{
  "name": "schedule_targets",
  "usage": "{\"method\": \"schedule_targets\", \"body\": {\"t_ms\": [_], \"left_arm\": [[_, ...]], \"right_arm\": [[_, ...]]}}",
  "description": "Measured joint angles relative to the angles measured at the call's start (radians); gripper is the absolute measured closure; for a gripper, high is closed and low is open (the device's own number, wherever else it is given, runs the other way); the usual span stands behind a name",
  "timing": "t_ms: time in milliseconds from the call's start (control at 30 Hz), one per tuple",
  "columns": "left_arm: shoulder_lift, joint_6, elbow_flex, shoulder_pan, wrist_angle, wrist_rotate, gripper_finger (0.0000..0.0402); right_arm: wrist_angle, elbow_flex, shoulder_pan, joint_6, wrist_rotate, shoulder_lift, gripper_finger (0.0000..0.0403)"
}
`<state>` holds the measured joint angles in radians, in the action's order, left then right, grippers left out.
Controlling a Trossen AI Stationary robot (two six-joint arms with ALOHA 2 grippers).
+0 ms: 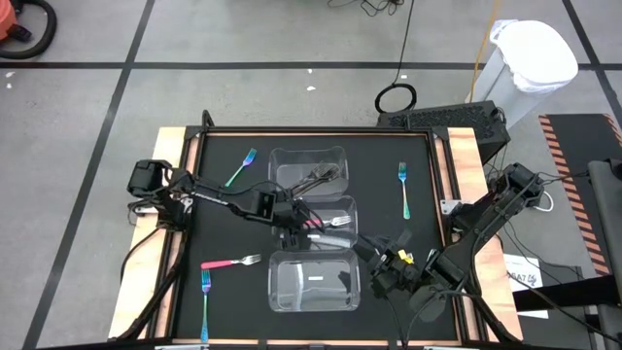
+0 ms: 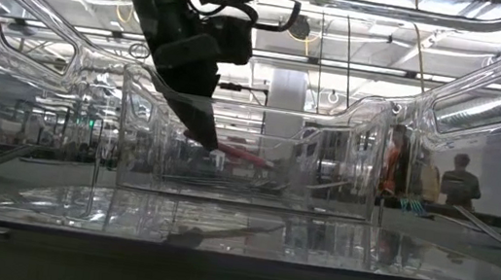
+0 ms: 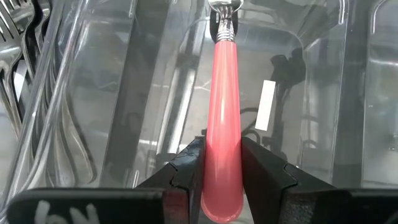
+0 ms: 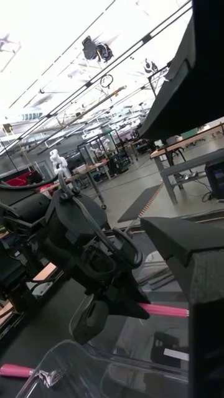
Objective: Sort silverware by color (type)
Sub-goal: Put the top left pink fork into the middle transparent bin
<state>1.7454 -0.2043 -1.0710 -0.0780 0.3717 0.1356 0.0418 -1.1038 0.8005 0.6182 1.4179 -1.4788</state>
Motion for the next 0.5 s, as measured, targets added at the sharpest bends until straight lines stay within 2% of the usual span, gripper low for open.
{"method": "schedule_targets", "body": {"t_ms": [333, 500], "left_arm": [[0.001, 0.0, 0.001, 0.0, 0.0, -0.001, 0.0303], [0.003, -0.001, 0.002, 0.0, -0.006, 0.003, 0.0278]], "right_arm": [[0.0, 0.0, 0.0, 0.0, 0.0, 0.0, 0.019], [0.0, 0.0, 0.0, 0.0, 0.0, 0.0, 0.019]]}}
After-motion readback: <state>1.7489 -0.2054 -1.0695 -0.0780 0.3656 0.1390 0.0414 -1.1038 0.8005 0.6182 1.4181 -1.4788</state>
